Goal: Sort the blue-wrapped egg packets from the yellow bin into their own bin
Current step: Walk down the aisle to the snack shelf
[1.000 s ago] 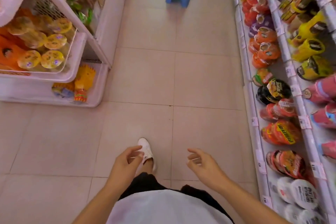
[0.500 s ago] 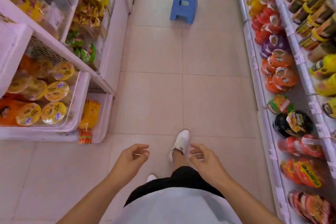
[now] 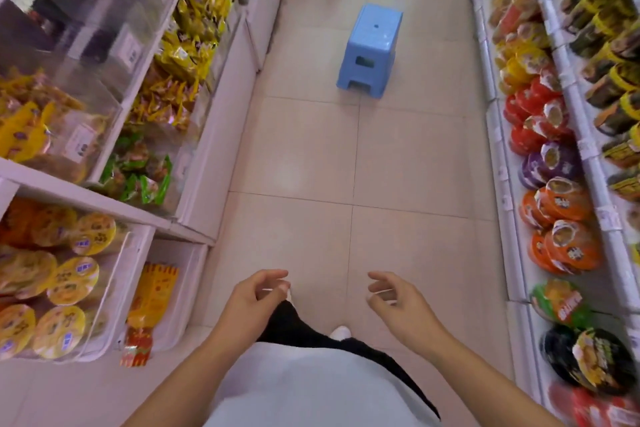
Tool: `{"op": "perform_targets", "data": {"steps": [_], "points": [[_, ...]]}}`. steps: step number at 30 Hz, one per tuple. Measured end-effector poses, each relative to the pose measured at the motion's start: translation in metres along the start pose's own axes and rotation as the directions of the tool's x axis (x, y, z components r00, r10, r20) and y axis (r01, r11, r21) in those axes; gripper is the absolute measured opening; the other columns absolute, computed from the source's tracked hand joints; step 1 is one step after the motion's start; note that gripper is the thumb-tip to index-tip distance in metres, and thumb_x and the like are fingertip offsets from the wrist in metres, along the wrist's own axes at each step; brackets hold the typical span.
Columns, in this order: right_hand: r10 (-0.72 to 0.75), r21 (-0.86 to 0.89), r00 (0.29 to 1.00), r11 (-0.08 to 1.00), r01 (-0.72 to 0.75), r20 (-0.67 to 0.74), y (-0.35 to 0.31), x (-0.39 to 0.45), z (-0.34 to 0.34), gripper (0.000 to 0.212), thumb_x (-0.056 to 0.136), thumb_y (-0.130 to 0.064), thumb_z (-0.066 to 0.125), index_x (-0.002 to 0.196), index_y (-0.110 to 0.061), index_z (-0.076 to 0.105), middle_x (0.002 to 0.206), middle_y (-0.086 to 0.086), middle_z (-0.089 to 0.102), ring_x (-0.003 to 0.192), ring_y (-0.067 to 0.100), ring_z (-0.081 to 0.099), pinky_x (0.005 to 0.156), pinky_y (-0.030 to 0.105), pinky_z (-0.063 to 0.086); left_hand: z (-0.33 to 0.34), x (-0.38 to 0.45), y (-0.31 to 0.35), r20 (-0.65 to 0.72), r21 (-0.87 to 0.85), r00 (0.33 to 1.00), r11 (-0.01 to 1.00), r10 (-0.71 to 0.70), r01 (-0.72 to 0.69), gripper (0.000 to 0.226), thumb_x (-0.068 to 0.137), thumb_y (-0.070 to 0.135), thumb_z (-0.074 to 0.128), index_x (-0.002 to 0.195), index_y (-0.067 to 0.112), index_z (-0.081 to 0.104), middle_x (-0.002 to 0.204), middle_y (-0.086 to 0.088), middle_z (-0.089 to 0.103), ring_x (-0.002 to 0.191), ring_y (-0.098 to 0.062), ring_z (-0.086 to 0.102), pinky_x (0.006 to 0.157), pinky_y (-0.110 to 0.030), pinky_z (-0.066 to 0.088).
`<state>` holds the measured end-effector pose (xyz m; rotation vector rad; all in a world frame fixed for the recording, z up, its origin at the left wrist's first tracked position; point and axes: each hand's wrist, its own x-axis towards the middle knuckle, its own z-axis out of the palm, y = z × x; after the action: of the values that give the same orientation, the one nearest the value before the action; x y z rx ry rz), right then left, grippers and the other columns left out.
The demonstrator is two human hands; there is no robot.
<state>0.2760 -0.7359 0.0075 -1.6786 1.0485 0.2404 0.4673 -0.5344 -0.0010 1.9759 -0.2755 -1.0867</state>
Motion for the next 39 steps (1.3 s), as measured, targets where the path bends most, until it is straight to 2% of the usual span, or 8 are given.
{"op": "perform_targets", "data": {"steps": [4,8,15,22,27,31,35,39], "points": [[0.001,-0.019,1.000,1.000,-0.001,-0.005,-0.038,0.067,-0.023,0.040,0.094,-0.022,0.064,0.134,-0.022,0.058,0.113,-0.008,0.065,0.099,0.005,0.063,0.080,0.013,0.047,-0.010,0.072,0.033,-0.016,-0.040,1.000,0.999,0.009,-0.010,0.021,0.078,0.049,0.067,0.099,0.051,0.069,0.100,0.007,0.075,0.092,-0.011,0.071,0.084,-0.031,0.053],[0.037,-0.003,0.999,0.999,-0.037,-0.025,-0.086,0.127,-0.037,0.039,0.095,-0.024,0.063,0.133,-0.025,0.057,0.113,-0.011,0.064,0.100,0.001,0.062,0.074,0.007,0.045,-0.034,0.150,0.073,0.023,-0.037,1.000,0.999,0.022,-0.021,0.019,0.092,0.027,0.068,0.098,0.044,0.071,0.101,0.009,0.075,0.090,-0.008,0.071,0.075,-0.020,0.050],[0.044,0.004,0.999,0.999,-0.044,-0.009,-0.182,0.226,-0.069,0.039,0.096,-0.028,0.059,0.134,-0.035,0.052,0.119,-0.017,0.061,0.104,-0.003,0.060,0.071,0.008,0.046,-0.088,0.264,0.173,0.115,0.006,0.993,0.999,0.038,-0.039,0.020,0.094,0.020,0.066,0.106,0.035,0.068,0.100,0.011,0.075,0.094,-0.006,0.069,0.077,-0.014,0.047],[0.040,0.033,0.999,0.999,-0.040,0.013,-0.239,0.345,-0.121,0.037,0.095,-0.023,0.062,0.131,-0.028,0.059,0.109,-0.014,0.067,0.100,-0.001,0.063,0.078,0.008,0.046,-0.098,0.374,0.252,0.079,-0.012,0.997,1.000,0.012,-0.011,0.019,0.093,0.018,0.066,0.108,0.028,0.069,0.102,0.001,0.074,0.095,-0.015,0.069,0.088,-0.028,0.051],[-0.019,-0.060,0.990,0.998,0.027,0.137,-0.282,0.434,-0.169,0.037,0.095,-0.025,0.060,0.131,-0.031,0.056,0.114,-0.013,0.063,0.096,-0.004,0.063,0.075,0.008,0.047,-0.090,0.444,0.312,-0.035,-0.061,0.999,0.998,-0.010,0.008,0.020,0.095,0.022,0.064,0.110,0.034,0.068,0.103,0.007,0.074,0.096,-0.007,0.068,0.084,-0.019,0.049],[-0.043,-0.152,0.981,0.986,0.072,0.189,-0.325,0.500,-0.213,0.037,0.094,-0.029,0.061,0.131,-0.032,0.055,0.114,-0.014,0.062,0.100,0.001,0.062,0.088,0.020,0.051,-0.092,0.495,0.358,-0.098,-0.112,0.995,0.994,-0.020,0.009,0.020,0.094,0.017,0.065,0.110,0.029,0.069,0.098,0.007,0.075,0.091,-0.001,0.068,0.077,-0.007,0.046],[-0.047,-0.182,0.981,0.980,0.082,0.188,-0.370,0.563,-0.243,0.039,0.094,-0.030,0.062,0.133,-0.031,0.057,0.113,-0.015,0.063,0.101,-0.001,0.061,0.082,0.012,0.048,-0.105,0.549,0.392,-0.125,-0.166,0.992,0.986,-0.033,0.012,0.022,0.093,0.015,0.066,0.108,0.030,0.069,0.097,0.010,0.076,0.093,-0.006,0.070,0.087,-0.020,0.050],[-0.047,-0.204,0.986,0.976,0.080,0.163,-0.416,0.635,-0.256,0.038,0.094,-0.028,0.063,0.132,-0.028,0.057,0.113,-0.011,0.064,0.102,0.002,0.061,0.082,0.014,0.048,-0.133,0.626,0.415,-0.135,-0.199,0.989,0.980,-0.057,0.030,0.019,0.094,0.017,0.065,0.107,0.031,0.070,0.100,0.005,0.075,0.095,-0.013,0.069,0.082,-0.021,0.050]]}}
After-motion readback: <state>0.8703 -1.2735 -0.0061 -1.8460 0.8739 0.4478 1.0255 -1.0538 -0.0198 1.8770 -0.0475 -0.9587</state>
